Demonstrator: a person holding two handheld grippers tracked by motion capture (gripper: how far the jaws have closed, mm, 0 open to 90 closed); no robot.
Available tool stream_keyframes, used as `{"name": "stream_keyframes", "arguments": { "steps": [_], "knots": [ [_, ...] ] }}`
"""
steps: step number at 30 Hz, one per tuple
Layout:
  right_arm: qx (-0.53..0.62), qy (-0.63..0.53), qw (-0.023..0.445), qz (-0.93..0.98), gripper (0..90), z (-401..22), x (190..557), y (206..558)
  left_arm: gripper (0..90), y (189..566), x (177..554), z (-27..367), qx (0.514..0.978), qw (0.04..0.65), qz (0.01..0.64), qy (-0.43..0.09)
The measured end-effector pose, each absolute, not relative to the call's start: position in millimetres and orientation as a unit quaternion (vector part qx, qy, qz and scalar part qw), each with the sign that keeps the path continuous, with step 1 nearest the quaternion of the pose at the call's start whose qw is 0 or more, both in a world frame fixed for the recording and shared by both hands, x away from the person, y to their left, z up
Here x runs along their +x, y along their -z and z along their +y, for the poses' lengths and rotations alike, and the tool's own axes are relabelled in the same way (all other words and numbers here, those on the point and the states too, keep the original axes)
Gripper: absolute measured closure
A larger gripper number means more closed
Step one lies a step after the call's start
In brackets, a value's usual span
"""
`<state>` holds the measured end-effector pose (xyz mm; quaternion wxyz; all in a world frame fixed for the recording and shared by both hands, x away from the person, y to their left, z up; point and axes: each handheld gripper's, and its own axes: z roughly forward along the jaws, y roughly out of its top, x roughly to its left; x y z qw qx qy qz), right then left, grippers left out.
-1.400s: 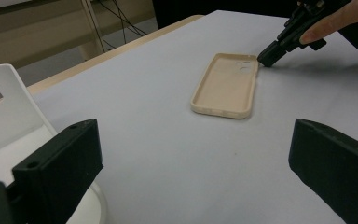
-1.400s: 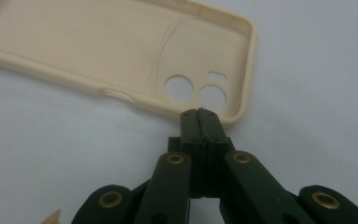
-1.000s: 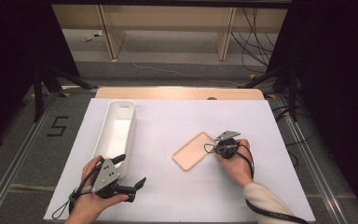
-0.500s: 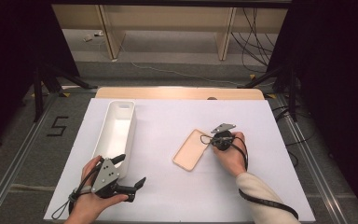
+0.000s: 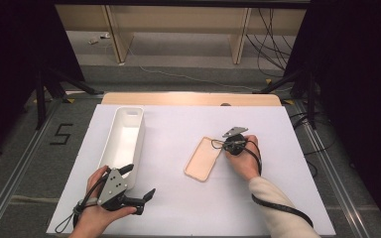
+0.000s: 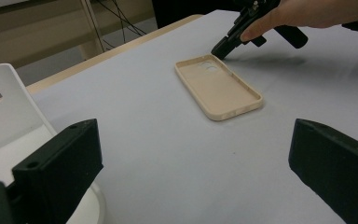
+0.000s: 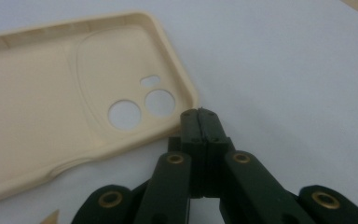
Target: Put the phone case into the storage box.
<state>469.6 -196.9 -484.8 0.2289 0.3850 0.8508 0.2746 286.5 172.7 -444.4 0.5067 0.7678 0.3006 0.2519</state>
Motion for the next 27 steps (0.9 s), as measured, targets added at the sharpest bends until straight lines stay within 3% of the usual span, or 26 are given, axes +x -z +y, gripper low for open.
{"name": "stream_keyframes", "arguments": {
  "steps": [27],
  "knots": [
    [0.378, -0.283, 0.235, 0.849, 90.0, -182, 484, 486, 2.0, 444, 286, 173, 0.767, 0.508, 0.3, -0.252]
  ]
}}
